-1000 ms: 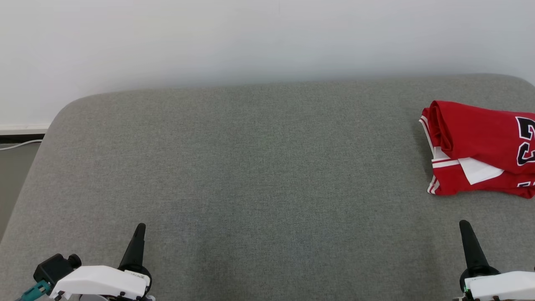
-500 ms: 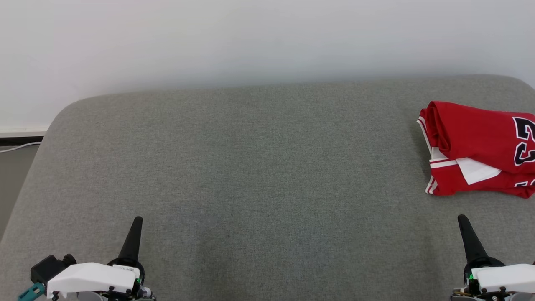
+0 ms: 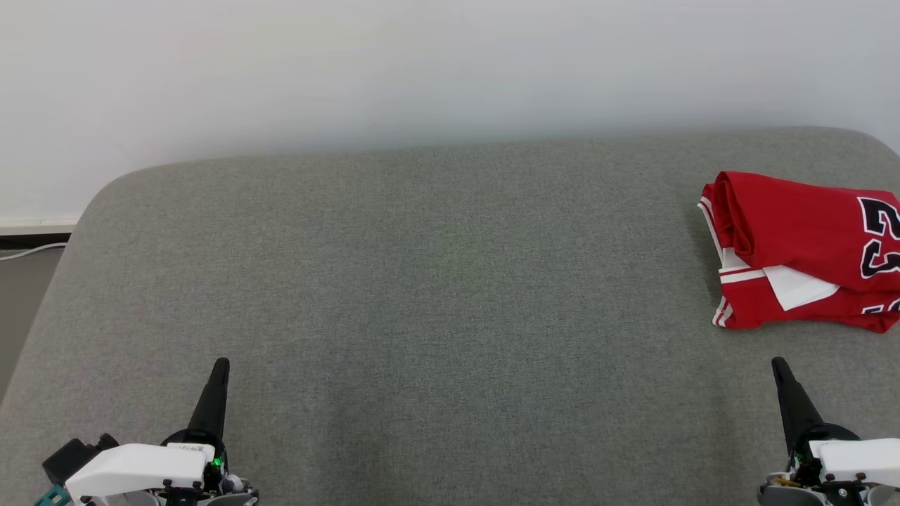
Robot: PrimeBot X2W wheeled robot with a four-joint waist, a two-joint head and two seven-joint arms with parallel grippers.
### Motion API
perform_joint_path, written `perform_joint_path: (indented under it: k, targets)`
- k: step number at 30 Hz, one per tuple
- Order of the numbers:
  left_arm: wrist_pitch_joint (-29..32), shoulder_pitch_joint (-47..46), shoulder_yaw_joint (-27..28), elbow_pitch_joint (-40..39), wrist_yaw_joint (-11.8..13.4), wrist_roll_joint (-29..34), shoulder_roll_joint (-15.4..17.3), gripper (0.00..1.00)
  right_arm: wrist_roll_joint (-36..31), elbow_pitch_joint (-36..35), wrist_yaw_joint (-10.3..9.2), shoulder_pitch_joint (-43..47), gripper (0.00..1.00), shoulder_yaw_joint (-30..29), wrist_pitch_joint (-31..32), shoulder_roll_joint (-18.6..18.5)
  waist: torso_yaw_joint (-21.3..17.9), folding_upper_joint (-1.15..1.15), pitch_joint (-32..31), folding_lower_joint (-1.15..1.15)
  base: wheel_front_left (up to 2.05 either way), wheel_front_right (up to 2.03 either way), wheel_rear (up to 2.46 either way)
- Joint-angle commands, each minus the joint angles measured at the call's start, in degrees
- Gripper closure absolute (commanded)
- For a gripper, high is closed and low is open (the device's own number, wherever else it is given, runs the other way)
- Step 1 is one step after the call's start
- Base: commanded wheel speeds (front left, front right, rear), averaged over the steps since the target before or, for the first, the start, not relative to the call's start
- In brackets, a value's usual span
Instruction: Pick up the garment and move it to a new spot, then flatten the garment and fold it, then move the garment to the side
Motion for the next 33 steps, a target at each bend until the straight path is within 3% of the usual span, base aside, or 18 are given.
perform_joint_path:
  k: [1,14,33]
  targets:
    - [0.5,-3.5,2.5,-1.0,-1.0,-1.3,0.1,1.0,1.9,-1.1,0.01,-2.9,1.0,0.9,0.7,-1.1,0.0,0.0,0.0,0.0,0.0,0.0,0.0]
    - [2.4,-4.4,6.0,0.8,-4.2,-7.5,-2.2,1.0,10.5,0.6,0.01,-4.5,1.0,0.4,2.6,-1.1,-0.3,0.0,-0.3,0.0,0.0,0.0,0.0]
    - [2.7,-4.4,6.3,0.8,-4.2,-7.3,-2.4,1.0,10.1,0.7,0.01,-4.5,1.0,-0.1,3.0,-0.7,-0.3,0.0,-0.3,0.0,0.0,0.0,0.0]
